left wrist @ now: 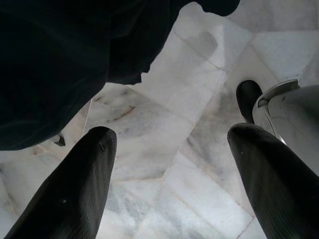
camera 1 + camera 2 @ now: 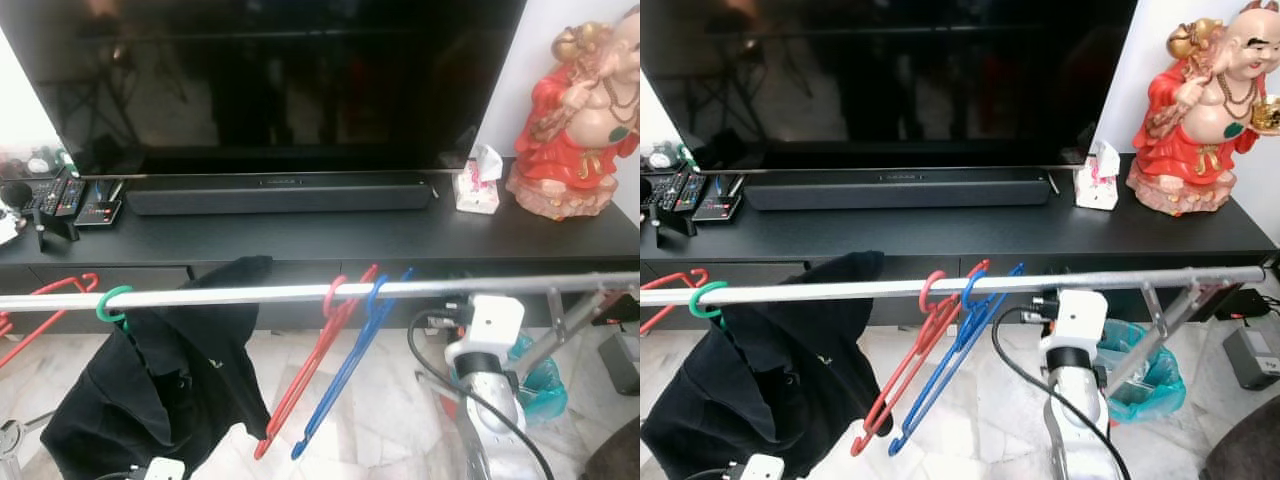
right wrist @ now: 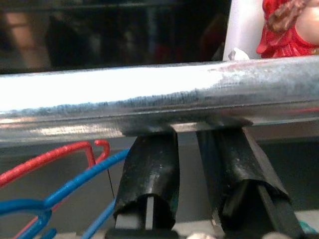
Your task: Hang hanger
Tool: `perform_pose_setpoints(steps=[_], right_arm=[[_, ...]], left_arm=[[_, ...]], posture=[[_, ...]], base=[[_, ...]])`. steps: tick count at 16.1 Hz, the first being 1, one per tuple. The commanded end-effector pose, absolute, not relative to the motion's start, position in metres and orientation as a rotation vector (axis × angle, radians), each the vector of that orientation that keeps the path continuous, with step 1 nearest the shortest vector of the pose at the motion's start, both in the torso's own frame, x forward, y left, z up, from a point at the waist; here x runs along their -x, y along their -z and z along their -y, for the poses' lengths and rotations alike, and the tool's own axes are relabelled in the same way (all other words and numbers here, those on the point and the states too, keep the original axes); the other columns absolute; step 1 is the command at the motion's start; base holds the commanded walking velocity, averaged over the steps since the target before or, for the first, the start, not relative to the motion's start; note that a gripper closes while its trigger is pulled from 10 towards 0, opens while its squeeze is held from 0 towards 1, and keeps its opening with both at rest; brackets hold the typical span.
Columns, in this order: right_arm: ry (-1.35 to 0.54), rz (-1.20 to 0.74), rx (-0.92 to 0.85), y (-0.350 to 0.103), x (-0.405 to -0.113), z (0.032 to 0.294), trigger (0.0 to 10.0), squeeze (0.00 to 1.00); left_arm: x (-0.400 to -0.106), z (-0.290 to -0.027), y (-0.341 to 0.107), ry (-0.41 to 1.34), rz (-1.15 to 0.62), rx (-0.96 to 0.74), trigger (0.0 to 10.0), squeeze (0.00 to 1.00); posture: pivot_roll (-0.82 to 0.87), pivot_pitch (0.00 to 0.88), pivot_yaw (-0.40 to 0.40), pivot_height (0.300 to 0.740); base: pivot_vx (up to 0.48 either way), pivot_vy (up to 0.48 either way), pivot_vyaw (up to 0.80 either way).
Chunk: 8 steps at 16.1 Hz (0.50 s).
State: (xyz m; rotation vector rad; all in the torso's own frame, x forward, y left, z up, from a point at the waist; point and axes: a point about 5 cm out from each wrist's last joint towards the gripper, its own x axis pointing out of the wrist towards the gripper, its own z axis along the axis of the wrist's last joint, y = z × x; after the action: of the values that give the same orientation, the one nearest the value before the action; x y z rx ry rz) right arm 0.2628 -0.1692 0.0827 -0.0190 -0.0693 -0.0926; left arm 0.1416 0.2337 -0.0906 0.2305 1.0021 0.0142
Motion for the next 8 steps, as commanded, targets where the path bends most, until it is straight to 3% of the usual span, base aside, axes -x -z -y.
perform_pose_setpoints(steps=[1,8], right_arm=[[0.047,0.188,0.031,-0.111,-0.266,0.160,10.0,0.00],[0.012,0.083,0.046,-0.100,-0.255,0.160,10.0,0.00]], left_arm=[[-0.139,-0.237,0.091,-0.007,-1.012,-0.263,10.0,0.00],[-0.139,-0.237,0.091,-0.006,-1.010,-0.268,10.0,0.00]], posture=[[-0.02,0.000,0.011,0.740],[-0.03,0.000,0.007,0.740]], base=[[0.000,0.000,0.00],[0.000,0.000,0.00]])
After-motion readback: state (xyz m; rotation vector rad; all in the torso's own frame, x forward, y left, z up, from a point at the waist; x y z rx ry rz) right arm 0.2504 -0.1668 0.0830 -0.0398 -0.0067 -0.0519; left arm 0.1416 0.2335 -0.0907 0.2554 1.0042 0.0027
